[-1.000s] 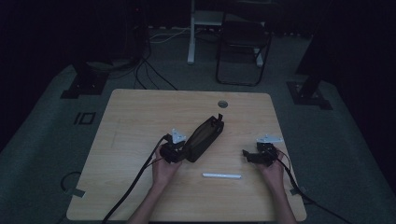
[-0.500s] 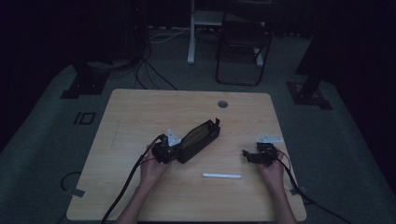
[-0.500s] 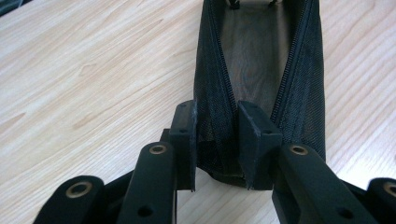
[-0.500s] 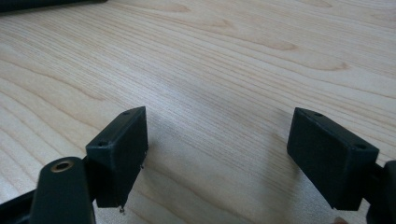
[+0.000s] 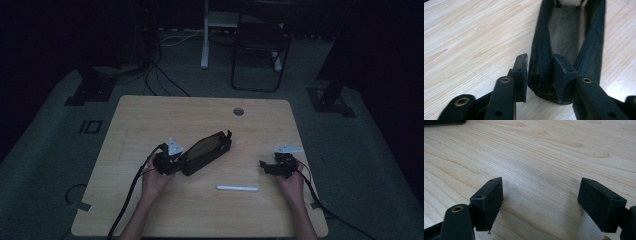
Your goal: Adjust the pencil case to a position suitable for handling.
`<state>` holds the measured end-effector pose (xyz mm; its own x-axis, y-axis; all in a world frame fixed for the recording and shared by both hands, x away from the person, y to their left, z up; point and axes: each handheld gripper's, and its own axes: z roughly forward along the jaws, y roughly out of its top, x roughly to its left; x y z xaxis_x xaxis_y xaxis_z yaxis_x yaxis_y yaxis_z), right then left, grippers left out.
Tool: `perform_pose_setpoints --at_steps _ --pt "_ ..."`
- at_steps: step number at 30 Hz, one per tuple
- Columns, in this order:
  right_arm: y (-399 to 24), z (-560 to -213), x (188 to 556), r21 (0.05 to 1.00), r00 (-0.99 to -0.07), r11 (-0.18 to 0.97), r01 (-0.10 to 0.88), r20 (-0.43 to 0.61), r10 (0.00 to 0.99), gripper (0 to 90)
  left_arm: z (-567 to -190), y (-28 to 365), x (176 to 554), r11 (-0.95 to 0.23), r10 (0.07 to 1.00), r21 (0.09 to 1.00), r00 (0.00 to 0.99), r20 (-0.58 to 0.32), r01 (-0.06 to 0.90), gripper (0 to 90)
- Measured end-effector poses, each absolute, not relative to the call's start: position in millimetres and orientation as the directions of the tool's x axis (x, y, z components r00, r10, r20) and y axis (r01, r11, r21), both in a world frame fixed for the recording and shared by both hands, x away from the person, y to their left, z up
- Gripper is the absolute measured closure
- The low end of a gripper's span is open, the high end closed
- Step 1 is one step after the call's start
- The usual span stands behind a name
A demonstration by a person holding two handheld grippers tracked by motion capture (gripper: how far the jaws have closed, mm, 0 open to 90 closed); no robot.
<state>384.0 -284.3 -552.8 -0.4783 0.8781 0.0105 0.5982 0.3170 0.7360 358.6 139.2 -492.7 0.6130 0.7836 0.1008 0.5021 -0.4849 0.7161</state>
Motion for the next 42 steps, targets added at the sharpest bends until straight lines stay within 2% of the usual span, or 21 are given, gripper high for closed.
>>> perform_pose_setpoints --at_steps 4,12,26,37,42 --pt "-284 -553 384 0.736 -0.479 0.318 0.597 0.010 0.878 20.6 -490 140 355 -0.460 0.798 0.737 0.594 0.100 0.495 52.0" --pt "-283 -553 383 0.737 -0.476 0.316 0.598 0.009 0.879 20.8 -482 141 345 -0.434 0.794 0.778 0.600 0.092 0.455 44.3" --pt "-279 -553 382 0.738 -0.483 0.320 0.595 0.010 0.875 21.5 -456 128 324 -0.391 0.743 0.838 0.668 0.042 0.382 44.2" --pt "-279 -553 382 0.738 -0.483 0.320 0.595 0.010 0.875 21.5 -456 94 314 -0.432 0.641 0.839 0.767 0.029 0.330 44.2" --pt "-279 -553 382 0.738 -0.483 0.319 0.595 0.011 0.876 21.5 -458 69 311 -0.486 0.585 0.823 0.809 0.057 0.293 43.4"
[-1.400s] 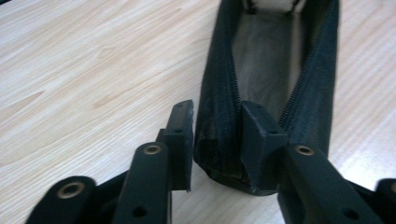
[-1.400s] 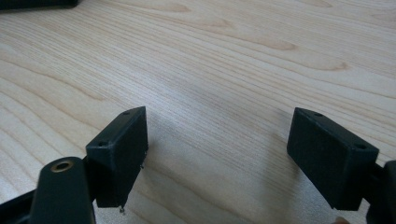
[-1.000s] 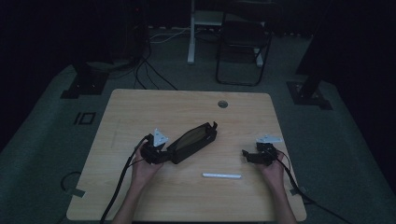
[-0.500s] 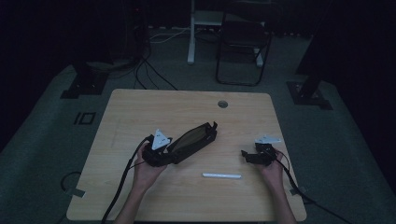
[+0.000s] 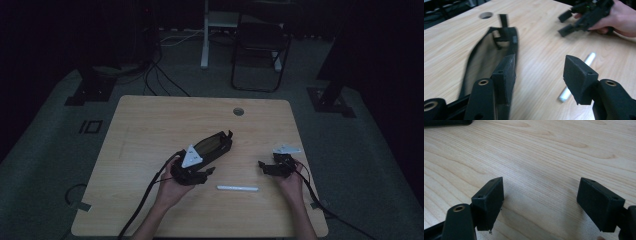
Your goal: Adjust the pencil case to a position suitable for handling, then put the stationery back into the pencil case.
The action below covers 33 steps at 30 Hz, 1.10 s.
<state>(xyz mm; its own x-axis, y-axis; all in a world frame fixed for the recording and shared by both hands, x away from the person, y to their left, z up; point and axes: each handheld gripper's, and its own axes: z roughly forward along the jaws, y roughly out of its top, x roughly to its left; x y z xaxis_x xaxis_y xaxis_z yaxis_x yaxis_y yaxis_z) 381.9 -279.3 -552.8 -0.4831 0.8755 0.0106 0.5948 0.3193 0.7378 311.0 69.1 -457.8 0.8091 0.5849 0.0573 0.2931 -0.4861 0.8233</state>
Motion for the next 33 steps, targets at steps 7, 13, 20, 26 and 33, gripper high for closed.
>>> perform_pose_setpoints --at_steps 7,13,20,26,33 --pt "-279 -553 382 0.738 -0.484 0.320 0.594 0.010 0.875 21.5 -474 37 313 -0.529 0.533 0.801 0.845 0.055 0.281 43.3" --pt "-279 -553 382 0.738 -0.484 0.320 0.594 0.010 0.875 21.5 -490 24 317 -0.546 0.516 0.786 0.855 0.045 0.288 43.8" --pt "-279 -553 382 0.738 -0.483 0.320 0.595 0.010 0.875 21.5 -502 18 321 -0.564 0.506 0.773 0.861 0.046 0.290 43.5" --pt "-279 -553 382 0.738 -0.483 0.319 0.595 0.011 0.875 21.5 -512 11 323 -0.579 0.498 0.760 0.866 0.044 0.295 42.0" --pt "-279 -553 382 0.738 -0.484 0.320 0.594 0.010 0.875 21.5 -520 6 325 -0.600 0.486 0.742 0.873 0.043 0.298 41.5"
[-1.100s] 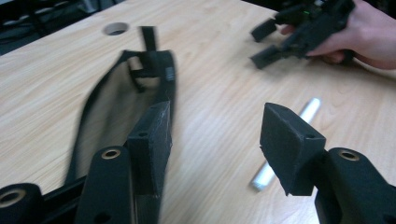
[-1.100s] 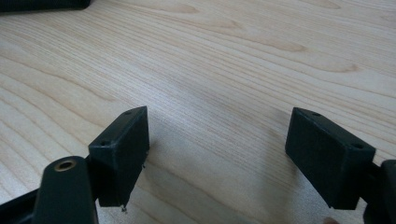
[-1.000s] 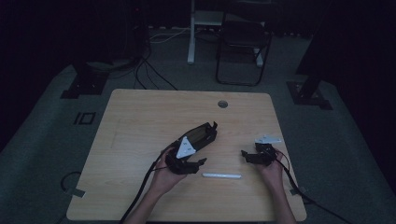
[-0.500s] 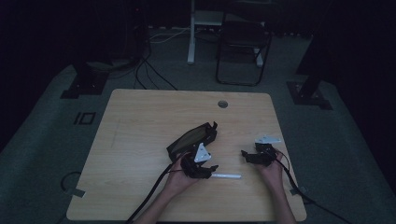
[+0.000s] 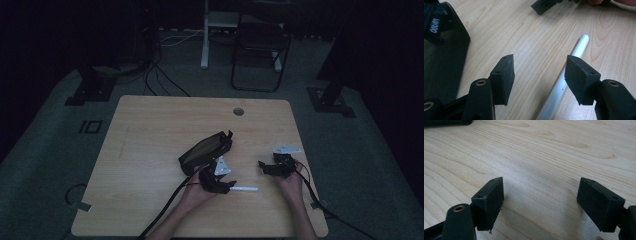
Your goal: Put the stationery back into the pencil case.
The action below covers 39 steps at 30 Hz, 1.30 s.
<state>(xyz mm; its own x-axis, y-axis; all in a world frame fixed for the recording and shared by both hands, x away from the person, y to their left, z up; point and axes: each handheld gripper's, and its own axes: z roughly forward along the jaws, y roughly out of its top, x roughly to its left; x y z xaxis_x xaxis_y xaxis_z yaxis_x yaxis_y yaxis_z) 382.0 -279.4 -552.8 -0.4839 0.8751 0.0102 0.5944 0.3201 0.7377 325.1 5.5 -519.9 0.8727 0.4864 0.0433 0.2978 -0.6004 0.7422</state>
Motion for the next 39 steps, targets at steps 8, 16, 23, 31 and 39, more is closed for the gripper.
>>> perform_pose_setpoints --at_steps 8,16,23,31,39 --pt "-279 -553 382 0.738 -0.484 0.319 0.595 0.011 0.875 21.5 -530 2 327 -0.625 0.480 0.714 0.877 0.033 0.316 42.1" --pt "-279 -553 382 0.738 -0.484 0.319 0.595 0.011 0.875 21.5 -534 1 322 -0.640 0.455 0.704 0.890 0.022 0.309 42.3" --pt "-279 -553 382 0.738 -0.484 0.320 0.594 0.010 0.875 21.5 -540 4 319 -0.649 0.435 0.693 0.900 -0.003 0.316 43.0" --pt "-279 -553 382 0.738 -0.484 0.320 0.593 0.010 0.875 21.5 -543 -1 317 -0.658 0.426 0.689 0.905 0.006 0.305 44.8" --pt "-279 -553 382 0.738 -0.483 0.319 0.595 0.011 0.875 21.5 -542 -4 314 -0.676 0.387 0.685 0.922 0.017 0.271 48.8"
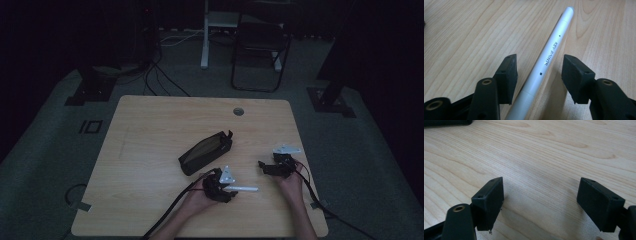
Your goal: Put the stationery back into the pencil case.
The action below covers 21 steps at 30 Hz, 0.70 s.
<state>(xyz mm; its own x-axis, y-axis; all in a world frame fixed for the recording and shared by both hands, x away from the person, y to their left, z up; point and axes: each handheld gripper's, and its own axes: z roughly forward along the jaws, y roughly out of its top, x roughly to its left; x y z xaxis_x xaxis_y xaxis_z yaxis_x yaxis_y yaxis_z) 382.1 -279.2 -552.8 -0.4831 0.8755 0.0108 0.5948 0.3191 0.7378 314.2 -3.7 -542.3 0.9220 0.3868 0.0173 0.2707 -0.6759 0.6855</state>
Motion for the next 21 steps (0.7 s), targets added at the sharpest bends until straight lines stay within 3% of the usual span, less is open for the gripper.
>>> perform_pose_setpoints --at_steps 5,14,21 --pt "-279 -553 382 0.738 -0.483 0.319 0.595 0.011 0.875 21.5 -540 -1 313 -0.690 0.370 0.674 0.929 0.018 0.262 62.7" --pt "-279 -553 382 0.738 -0.483 0.319 0.595 0.011 0.875 21.5 -539 4 313 -0.691 0.368 0.671 0.930 0.006 0.269 77.3" --pt "-279 -553 382 0.738 -0.483 0.319 0.595 0.011 0.875 21.5 -539 7 313 -0.686 0.374 0.672 0.927 -0.003 0.279 78.5"
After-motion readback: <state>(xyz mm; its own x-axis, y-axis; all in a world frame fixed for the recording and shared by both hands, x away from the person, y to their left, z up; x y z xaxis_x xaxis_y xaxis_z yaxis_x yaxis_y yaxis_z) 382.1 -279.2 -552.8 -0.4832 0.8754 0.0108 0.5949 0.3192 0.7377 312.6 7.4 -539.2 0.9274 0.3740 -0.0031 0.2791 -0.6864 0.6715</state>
